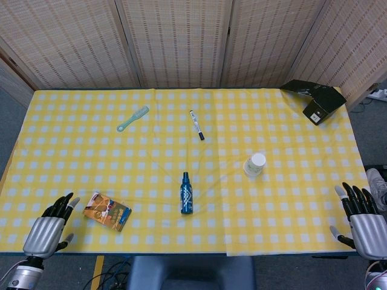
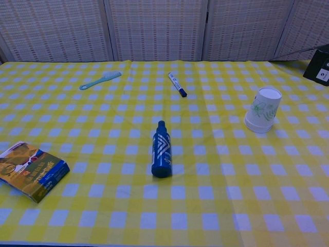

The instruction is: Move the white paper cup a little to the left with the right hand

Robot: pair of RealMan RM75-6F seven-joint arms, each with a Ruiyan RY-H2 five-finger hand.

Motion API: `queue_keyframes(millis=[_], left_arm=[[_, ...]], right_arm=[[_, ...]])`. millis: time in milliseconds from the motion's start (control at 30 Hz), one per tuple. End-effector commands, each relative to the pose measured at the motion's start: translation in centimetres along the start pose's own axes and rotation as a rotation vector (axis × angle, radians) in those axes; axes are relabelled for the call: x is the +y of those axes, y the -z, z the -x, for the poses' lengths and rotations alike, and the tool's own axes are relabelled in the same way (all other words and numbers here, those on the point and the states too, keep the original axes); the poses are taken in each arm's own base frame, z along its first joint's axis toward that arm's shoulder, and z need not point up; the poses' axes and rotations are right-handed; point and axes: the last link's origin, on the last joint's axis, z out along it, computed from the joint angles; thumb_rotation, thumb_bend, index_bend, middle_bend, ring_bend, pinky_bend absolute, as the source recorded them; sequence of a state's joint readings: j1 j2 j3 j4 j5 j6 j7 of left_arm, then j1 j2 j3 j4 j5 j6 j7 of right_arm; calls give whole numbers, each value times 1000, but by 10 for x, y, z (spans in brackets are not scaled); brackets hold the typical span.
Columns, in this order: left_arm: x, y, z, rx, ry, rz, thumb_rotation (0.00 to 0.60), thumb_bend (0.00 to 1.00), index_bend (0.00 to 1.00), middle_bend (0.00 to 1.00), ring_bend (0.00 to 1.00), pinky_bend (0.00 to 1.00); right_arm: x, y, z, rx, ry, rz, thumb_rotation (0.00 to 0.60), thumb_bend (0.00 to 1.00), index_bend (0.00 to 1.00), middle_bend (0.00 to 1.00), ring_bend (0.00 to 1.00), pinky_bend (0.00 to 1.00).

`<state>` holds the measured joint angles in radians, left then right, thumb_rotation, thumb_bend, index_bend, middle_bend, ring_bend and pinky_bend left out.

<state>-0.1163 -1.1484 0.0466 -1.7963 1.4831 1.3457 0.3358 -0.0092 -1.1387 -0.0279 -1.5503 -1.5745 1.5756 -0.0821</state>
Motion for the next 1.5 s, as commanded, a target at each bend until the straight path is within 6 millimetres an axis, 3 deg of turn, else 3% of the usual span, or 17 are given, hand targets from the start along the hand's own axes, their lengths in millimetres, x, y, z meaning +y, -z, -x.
queue_keyframes(millis=[33, 233, 367, 500, 633, 733, 900, 1033, 1300, 1500], left_arm=[[-3, -1, -1, 3, -2, -16, 600, 317, 0, 0, 0, 229], [6, 5, -4, 22, 4, 9, 600, 318, 0, 0, 0, 228], [6, 7, -7, 39, 7, 19, 600, 317, 0, 0, 0, 228], [6, 7, -9, 53, 21, 22, 600, 317, 0, 0, 0, 229], [5, 10, -10, 55, 23, 16, 600, 317, 0, 0, 0, 229], [1, 8, -11, 61, 18, -10, 600, 317, 0, 0, 0, 229], [-4, 6, -11, 57, 21, -29, 600, 317, 0, 0, 0, 228], [-7, 6, -13, 60, 27, -33, 600, 317, 0, 0, 0, 228], [-9, 5, -14, 61, 35, -35, 600, 317, 0, 0, 0, 229], [-10, 7, -17, 72, 38, -34, 600, 317, 0, 0, 0, 229]], right_arm=[[1, -4, 0, -13, -8, 2, 600, 183, 0, 0, 0, 0], [-1, 0, -5, -47, -61, 13, 600, 183, 0, 0, 0, 0], [-12, -13, -28, -76, -63, -10, 600, 184, 0, 0, 0, 0], [-34, -48, -55, -210, -138, -72, 600, 183, 0, 0, 0, 0], [-58, -101, -87, -332, -244, -137, 600, 188, 3, 0, 0, 0], [-69, -139, -97, -385, -241, -136, 600, 194, 12, 0, 0, 0], [-90, -187, -91, -472, -214, -127, 600, 195, 25, 0, 0, 0], [-104, -211, -78, -500, -207, -119, 600, 197, 49, 0, 0, 0], [-129, -242, -56, -552, -197, -105, 600, 202, 93, 0, 0, 0], [-144, -251, -41, -591, -175, -104, 600, 208, 123, 0, 0, 0]])
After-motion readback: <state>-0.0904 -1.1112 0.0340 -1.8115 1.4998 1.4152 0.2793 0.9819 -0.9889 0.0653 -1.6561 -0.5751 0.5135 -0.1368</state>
